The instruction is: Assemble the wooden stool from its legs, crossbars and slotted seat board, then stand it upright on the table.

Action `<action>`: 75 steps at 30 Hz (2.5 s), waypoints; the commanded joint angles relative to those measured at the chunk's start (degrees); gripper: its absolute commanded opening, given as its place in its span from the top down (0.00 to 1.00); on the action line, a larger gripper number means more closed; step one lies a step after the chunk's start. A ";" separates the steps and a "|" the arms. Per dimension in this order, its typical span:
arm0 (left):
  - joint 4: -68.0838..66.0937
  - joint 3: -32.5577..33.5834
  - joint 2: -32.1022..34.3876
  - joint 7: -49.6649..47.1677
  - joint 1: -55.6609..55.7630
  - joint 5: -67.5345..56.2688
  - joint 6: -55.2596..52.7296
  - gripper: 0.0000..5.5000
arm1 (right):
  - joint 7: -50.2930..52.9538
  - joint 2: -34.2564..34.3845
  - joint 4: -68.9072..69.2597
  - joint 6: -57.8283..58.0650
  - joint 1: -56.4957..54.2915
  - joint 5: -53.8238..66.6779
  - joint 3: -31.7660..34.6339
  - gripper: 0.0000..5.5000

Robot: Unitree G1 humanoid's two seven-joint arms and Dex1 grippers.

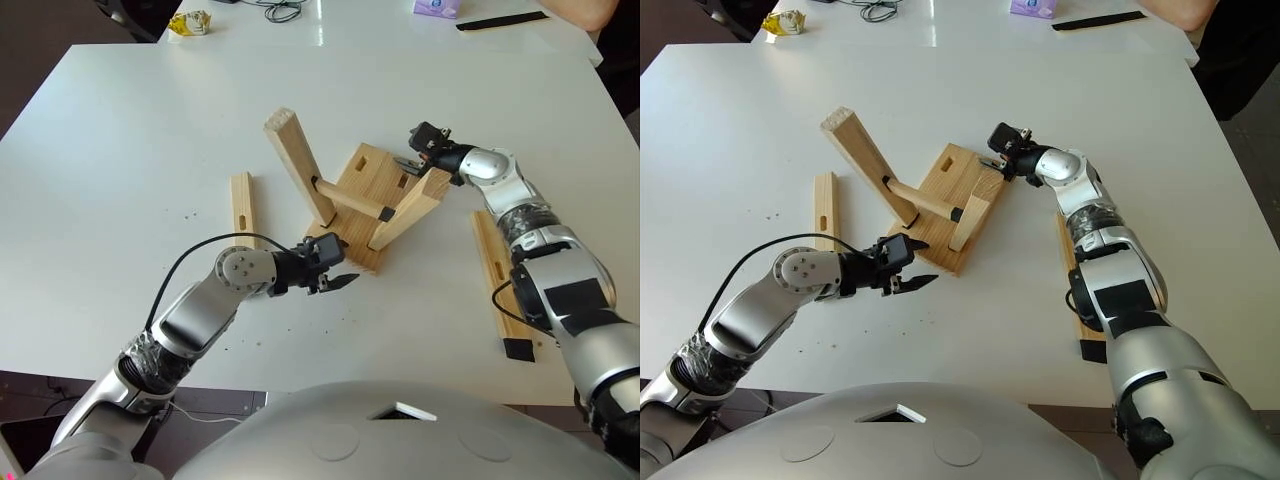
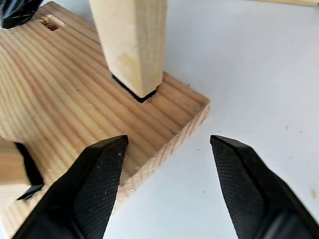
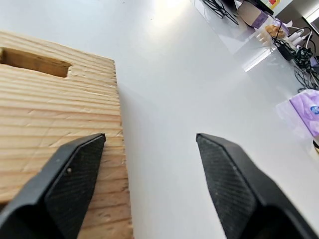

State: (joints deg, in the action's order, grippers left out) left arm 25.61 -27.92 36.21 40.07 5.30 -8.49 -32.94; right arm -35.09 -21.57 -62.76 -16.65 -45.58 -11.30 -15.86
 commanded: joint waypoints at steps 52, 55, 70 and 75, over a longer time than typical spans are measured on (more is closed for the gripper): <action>-10.93 19.80 11.13 18.81 8.97 -1.52 12.18 0.44 | -3.99 -14.64 55.12 29.69 29.70 8.20 11.15 0.38; -0.15 18.51 10.17 20.45 6.45 -9.88 1.39 0.44 | -0.90 -14.26 48.46 22.54 28.07 5.33 9.88 0.38; -6.46 1.45 7.41 14.59 1.37 8.04 13.38 0.44 | -6.43 -11.69 35.85 8.10 21.50 1.56 2.82 0.38; -11.57 0.31 3.73 11.14 3.01 12.40 15.63 0.44 | -8.72 -12.45 36.92 8.07 22.21 1.97 2.59 0.38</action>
State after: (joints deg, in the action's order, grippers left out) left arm 16.79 -26.60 41.10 52.93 7.44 1.11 -17.03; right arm -42.11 -33.46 -26.66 -8.90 -24.09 -9.17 -12.67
